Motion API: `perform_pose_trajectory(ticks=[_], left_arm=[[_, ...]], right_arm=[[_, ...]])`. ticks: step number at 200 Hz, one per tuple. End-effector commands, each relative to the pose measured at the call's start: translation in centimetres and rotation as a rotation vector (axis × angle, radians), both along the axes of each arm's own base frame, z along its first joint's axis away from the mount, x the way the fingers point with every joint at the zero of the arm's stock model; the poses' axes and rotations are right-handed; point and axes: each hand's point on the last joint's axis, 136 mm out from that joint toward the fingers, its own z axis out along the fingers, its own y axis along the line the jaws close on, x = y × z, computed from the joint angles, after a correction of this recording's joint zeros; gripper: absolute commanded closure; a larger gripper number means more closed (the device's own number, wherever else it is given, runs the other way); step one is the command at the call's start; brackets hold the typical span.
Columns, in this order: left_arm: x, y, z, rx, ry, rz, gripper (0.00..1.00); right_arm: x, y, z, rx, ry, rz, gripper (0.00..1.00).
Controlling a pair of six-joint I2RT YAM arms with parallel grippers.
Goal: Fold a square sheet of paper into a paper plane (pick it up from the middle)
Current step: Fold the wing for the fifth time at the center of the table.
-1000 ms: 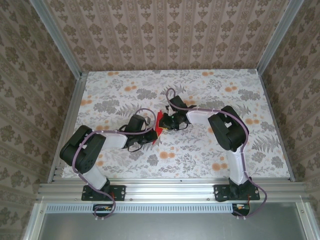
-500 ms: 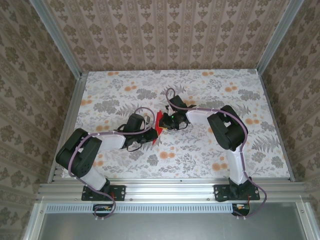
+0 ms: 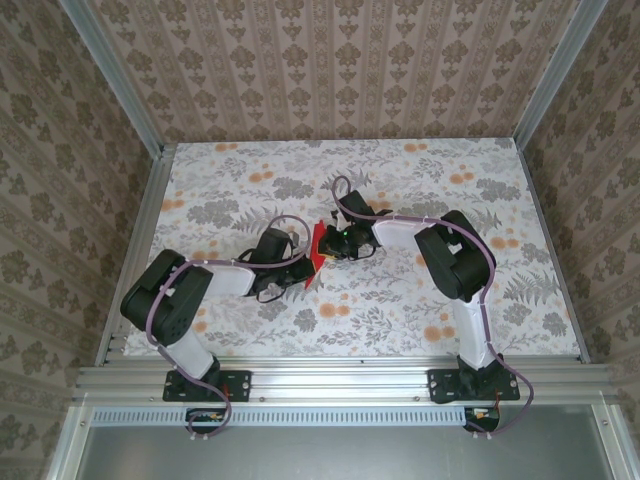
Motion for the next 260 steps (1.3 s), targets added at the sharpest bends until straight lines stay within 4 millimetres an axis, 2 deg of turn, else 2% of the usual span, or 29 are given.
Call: perform_pose_trajectory(ticks=[1,29,49,133,169,201,260], left_arm=[[-0.6,1.4,-1.9,0.063,0.047,0.028,0.95],[-1.6,2.0,-2.9,0.087,0.069,0.02,0.96],[-1.9,2.3,-3.2,0.093,0.071,0.015,0.97],[-2.8,2.4,-3.7,0.088,0.071,-0.026,0.99],[-2.9,2.7,-3.8,0.078,0.075,-0.016,0.99],[-3.7,2.5,-3.8,0.068,0.093,-0.049,0.99],[-5.5,2.3,-4.2,0.069,0.139,-0.139,0.99]], right_arm=[[0.4,0.0,0.7,0.024,-0.016,-0.002,0.86],[1.0,1.1,4.7,0.108,-0.111,0.025,0.85],[0.8,1.9,5.3,0.136,-0.117,0.033,0.85],[-1.0,4.0,1.6,0.141,-0.014,0.077,0.87],[-1.2,3.9,-0.2,0.118,0.029,0.072,0.88],[0.0,3.2,-1.5,0.072,0.03,0.053,0.88],[3.9,1.3,-2.1,0.034,0.0,-0.016,0.88]])
